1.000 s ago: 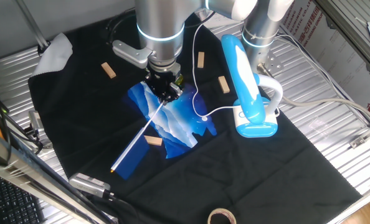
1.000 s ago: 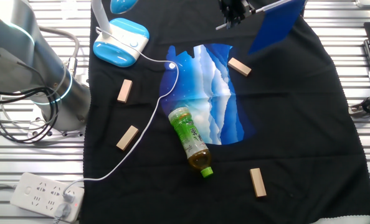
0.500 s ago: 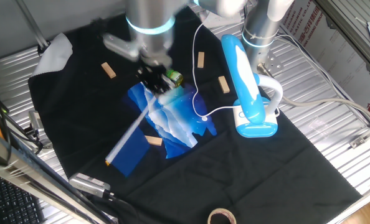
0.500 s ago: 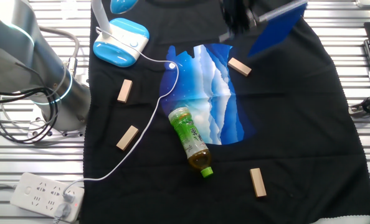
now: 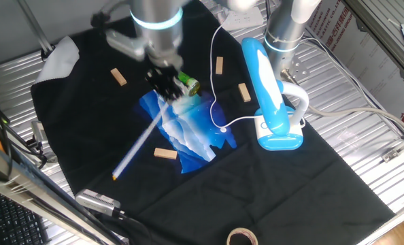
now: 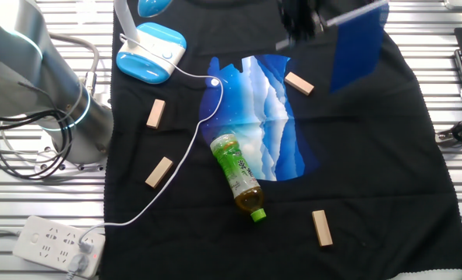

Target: Wave the flag

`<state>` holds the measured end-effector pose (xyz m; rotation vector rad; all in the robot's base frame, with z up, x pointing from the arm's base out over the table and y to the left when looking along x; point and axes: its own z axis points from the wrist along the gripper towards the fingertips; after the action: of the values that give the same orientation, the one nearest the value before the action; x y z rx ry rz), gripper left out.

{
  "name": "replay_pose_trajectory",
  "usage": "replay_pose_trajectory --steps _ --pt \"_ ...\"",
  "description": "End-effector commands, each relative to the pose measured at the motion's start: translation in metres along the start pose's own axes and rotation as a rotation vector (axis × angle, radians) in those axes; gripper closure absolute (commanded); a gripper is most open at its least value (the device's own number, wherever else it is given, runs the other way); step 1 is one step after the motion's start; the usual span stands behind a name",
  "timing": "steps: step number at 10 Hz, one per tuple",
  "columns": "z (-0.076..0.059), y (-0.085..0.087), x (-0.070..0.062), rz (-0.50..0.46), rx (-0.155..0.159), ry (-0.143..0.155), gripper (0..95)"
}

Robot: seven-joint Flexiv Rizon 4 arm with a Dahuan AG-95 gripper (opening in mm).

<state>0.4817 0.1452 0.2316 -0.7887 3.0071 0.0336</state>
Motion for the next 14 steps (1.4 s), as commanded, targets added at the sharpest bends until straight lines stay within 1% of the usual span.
replay_pose_trajectory --steps 1,14 --pt "-0.0013 0.0561 -0.0367 0.054 0.012 0.014 95.0" --pt "-0.0014 0.0563 -0.0367 0.053 0.005 0.009 95.0"
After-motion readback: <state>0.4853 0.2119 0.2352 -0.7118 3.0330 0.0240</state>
